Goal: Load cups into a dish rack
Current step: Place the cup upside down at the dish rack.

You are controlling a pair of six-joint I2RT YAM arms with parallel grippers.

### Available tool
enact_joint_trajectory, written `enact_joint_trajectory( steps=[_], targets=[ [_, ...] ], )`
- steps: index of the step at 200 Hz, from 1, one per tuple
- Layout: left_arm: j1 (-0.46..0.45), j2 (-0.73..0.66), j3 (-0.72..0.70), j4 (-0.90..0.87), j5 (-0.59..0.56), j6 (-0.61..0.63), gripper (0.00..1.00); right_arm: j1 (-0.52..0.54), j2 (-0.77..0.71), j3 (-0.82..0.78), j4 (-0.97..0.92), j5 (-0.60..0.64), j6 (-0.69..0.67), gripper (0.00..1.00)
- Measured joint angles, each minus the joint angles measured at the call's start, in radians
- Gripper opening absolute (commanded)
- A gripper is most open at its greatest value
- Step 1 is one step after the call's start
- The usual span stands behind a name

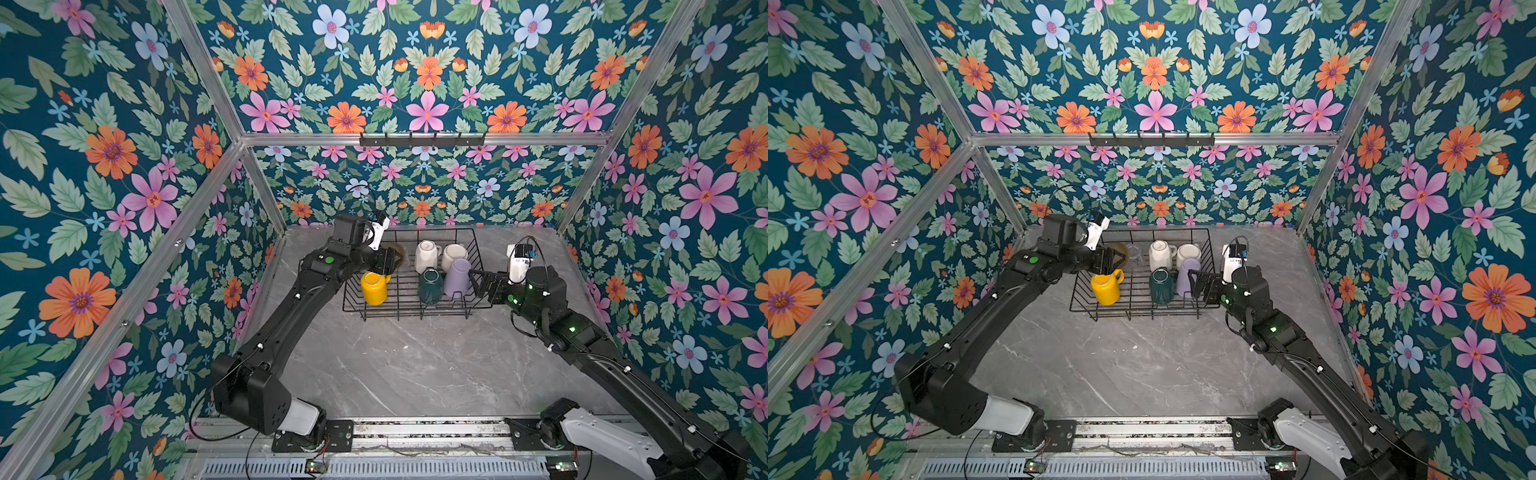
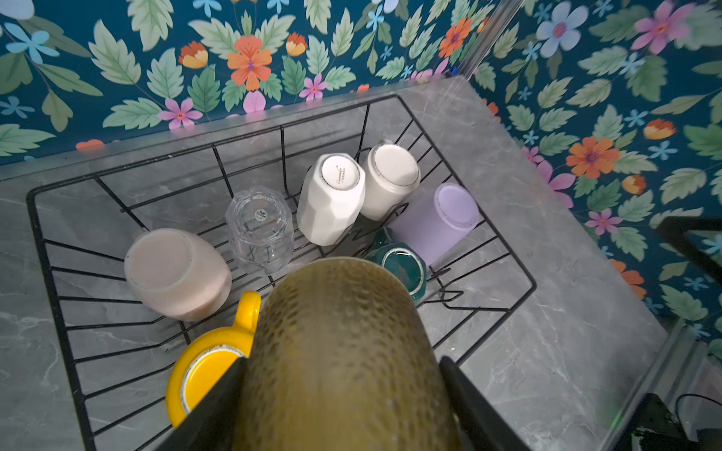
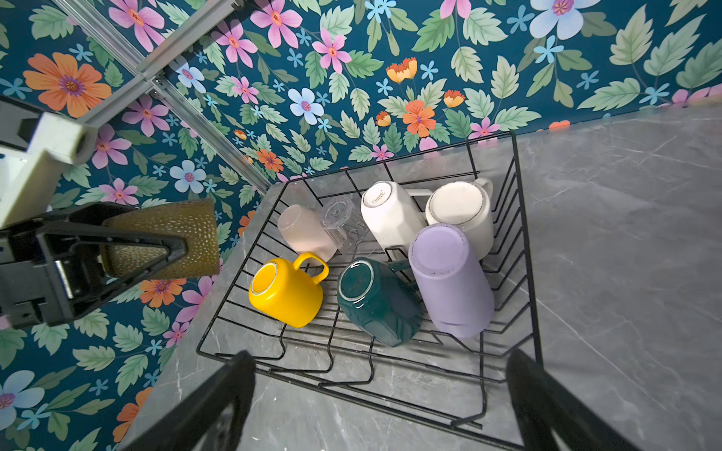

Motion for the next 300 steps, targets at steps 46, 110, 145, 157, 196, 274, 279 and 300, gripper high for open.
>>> enact_joint_trajectory(
  steps=[46,110,145,157,196,274,279,300],
  targets=[
    [-0.106,0.146,0.106,-0.085,-0.151,0.0,0.0,-0.008,-0.006,-0.021,0.002,0.0,-0.006,0.99],
    [-0.149,0.282,0.15,-0.168,-0.3,-0.012,0.0,-0.013,-0.023,-0.036,0.001,-0.001,-0.022,0.99],
    [-0.152,0.325,0.145,-0.17,-0.308,-0.026,0.0,-0.017,-0.03,-0.041,-0.002,-0.001,-0.025,0.99],
    [-0.153,0.347,0.145,-0.169,-0.308,-0.027,0.0,-0.019,-0.031,-0.041,-0.002,-0.001,-0.025,0.99],
    [-0.153,0.406,0.152,-0.168,-0.309,-0.033,0.0,-0.021,-0.035,-0.046,-0.002,-0.004,-0.024,0.99],
    [-0.153,0.507,0.172,-0.166,-0.307,-0.038,0.05,-0.03,-0.039,-0.052,-0.003,-0.008,-0.028,0.99],
    [-0.153,0.514,0.173,-0.166,-0.306,-0.043,0.07,-0.031,-0.037,-0.051,-0.003,-0.011,-0.028,0.99],
    [-0.153,0.537,0.18,-0.17,-0.305,-0.052,0.21,-0.034,-0.029,-0.05,-0.003,-0.017,-0.029,0.99]
  ],
)
